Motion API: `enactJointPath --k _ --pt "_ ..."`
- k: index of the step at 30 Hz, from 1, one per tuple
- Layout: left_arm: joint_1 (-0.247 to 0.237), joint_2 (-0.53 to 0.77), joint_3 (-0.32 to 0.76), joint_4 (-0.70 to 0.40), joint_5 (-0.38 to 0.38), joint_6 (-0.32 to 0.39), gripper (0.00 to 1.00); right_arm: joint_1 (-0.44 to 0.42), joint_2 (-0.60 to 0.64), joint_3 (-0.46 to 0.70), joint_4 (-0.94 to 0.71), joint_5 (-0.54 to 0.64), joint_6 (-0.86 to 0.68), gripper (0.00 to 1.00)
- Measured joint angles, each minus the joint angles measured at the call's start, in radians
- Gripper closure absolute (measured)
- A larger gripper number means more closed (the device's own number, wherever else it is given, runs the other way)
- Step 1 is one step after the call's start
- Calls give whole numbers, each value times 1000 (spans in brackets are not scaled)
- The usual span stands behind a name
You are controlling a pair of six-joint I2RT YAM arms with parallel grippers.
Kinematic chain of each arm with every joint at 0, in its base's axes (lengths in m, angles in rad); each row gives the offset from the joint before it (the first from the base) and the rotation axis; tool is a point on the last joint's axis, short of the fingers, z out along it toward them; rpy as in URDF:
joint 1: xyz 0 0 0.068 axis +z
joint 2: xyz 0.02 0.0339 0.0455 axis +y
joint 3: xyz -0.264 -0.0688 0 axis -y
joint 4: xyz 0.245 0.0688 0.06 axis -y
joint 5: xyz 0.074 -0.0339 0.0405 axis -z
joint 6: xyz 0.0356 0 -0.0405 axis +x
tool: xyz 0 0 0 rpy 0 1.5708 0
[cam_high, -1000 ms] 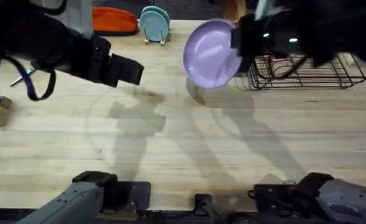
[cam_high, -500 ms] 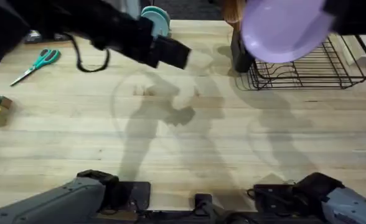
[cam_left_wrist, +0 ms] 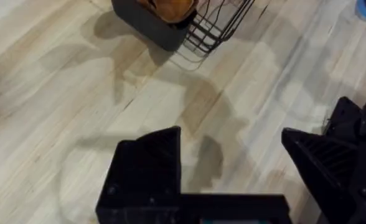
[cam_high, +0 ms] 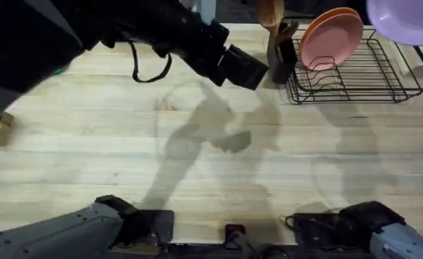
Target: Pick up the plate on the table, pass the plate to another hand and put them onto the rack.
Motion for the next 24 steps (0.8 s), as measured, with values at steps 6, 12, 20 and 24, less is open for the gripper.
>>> enactJointPath --k 6,12,20,24 --pt "0 0 0 10 1 0 5 -99 50 0 111 -17 -338 972" --pt "0 0 0 10 -1 0 5 -155 145 0 112 -173 -654 971" --pt "0 0 0 9 -2 0 6 -225 328 0 112 -322 -1092 971" --pt "0 0 0 9 -2 0 6 -246 397 0 112 -388 -1244 971"
